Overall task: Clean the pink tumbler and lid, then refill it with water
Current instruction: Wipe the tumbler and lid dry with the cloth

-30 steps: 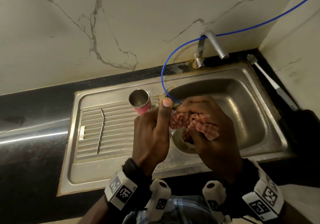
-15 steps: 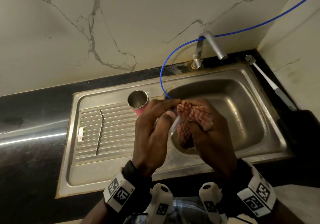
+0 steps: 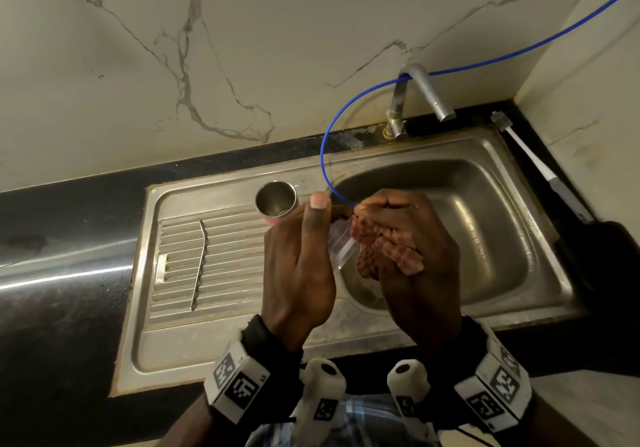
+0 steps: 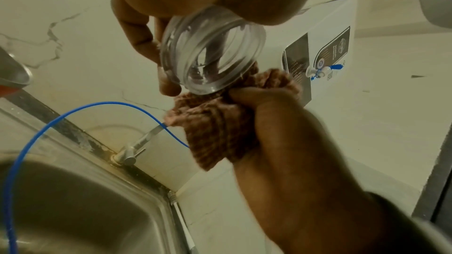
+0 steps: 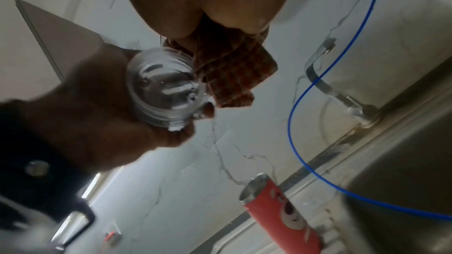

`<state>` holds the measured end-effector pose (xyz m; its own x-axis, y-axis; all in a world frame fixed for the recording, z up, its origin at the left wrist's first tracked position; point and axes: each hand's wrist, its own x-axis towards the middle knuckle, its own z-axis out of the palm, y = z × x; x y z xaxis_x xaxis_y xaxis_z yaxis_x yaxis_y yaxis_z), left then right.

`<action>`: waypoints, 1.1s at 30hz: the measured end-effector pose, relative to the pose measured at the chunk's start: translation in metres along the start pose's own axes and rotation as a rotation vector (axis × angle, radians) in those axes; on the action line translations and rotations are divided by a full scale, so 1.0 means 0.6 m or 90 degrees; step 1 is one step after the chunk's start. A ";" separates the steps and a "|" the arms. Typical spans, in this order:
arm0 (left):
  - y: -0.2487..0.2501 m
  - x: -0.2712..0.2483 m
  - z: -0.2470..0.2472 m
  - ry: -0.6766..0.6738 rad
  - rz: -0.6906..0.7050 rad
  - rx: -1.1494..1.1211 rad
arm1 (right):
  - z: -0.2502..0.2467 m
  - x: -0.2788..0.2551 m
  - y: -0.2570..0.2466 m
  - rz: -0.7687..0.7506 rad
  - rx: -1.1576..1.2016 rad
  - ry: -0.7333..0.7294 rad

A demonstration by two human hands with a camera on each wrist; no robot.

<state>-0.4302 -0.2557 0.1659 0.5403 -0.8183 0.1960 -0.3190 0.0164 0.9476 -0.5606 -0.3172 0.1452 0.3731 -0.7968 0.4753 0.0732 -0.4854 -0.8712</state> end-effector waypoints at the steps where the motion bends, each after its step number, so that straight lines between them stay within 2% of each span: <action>1: -0.003 0.001 0.001 0.004 -0.008 0.014 | 0.003 -0.004 -0.007 -0.033 -0.029 -0.015; 4: -0.008 0.001 -0.001 0.008 -0.028 0.031 | 0.002 -0.008 -0.018 -0.092 -0.072 -0.064; 6: -0.009 0.001 -0.001 0.010 -0.016 0.029 | -0.003 -0.003 -0.011 -0.089 -0.054 -0.053; 11: 0.000 -0.004 0.001 0.039 0.015 0.021 | 0.004 -0.001 0.014 -0.030 -0.036 0.009; 16: -0.007 -0.005 0.001 0.026 0.042 0.033 | -0.002 -0.011 0.018 0.084 -0.072 0.011; 18: -0.007 -0.004 0.005 0.024 0.045 0.006 | 0.004 -0.004 0.006 0.060 -0.067 0.032; 20: -0.007 -0.002 0.004 -0.003 0.023 0.000 | 0.009 0.000 0.002 0.012 -0.066 0.045; 23: -0.009 -0.002 -0.004 -0.063 -0.048 0.090 | -0.005 0.004 0.002 0.049 -0.002 0.015; 26: -0.001 -0.003 -0.014 -0.111 -0.106 0.137 | -0.011 0.005 -0.004 0.038 -0.009 -0.001; 30: 0.010 0.001 -0.022 -0.181 -0.154 0.077 | -0.016 0.010 0.003 0.003 -0.029 -0.007; 33: 0.013 0.004 -0.022 -0.178 -0.199 0.029 | -0.020 0.011 0.006 -0.014 -0.051 -0.037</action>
<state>-0.4209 -0.2500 0.1770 0.3864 -0.9043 -0.1817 -0.2100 -0.2781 0.9373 -0.5692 -0.3287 0.1465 0.4256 -0.7645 0.4841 0.0083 -0.5316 -0.8469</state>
